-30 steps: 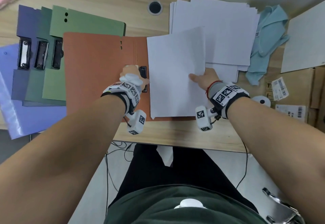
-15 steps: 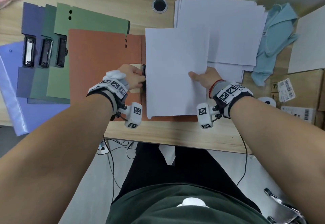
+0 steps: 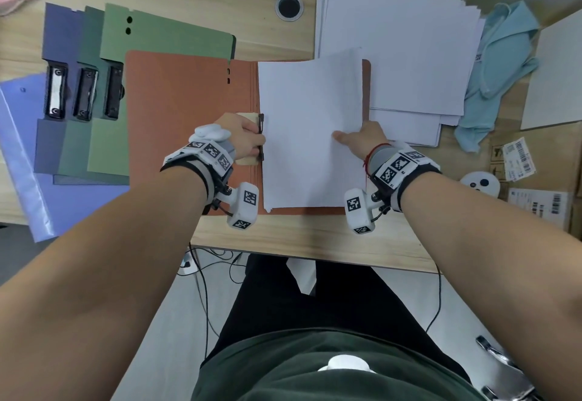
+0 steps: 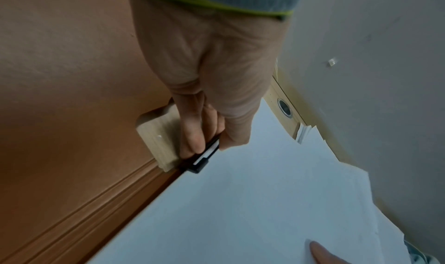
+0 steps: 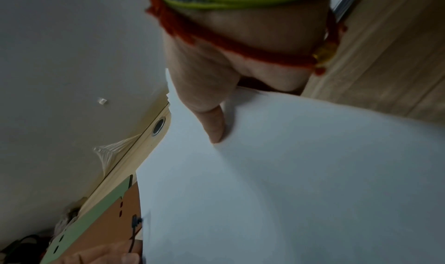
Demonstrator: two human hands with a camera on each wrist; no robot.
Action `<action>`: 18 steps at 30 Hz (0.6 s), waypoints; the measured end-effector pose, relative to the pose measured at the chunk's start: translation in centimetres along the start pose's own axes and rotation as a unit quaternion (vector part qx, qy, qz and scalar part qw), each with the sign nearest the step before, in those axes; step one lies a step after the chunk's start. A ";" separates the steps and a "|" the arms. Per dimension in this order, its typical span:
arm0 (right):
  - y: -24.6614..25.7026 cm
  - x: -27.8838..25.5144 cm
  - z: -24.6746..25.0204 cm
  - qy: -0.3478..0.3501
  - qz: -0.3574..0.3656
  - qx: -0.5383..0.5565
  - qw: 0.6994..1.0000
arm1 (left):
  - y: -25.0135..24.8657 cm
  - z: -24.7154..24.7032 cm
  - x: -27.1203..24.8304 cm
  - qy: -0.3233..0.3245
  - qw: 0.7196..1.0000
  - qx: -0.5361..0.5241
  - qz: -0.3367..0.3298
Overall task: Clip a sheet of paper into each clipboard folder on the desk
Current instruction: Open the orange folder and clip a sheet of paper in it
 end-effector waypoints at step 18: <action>0.0 0.6 0.3 0.006 0.001 -0.045 0.999 | -2.2 -1.6 0.6 -0.131 0.870 0.472 -0.051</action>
Point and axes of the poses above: each hand's wrist, its own x-axis towards the middle knuckle, its own z-axis out of the back of the hand, y = z × x, the point moved 7 cm from there along x, towards the middle knuckle, and after that the axes turned 10 degrees about y, right-handed, at the moved point
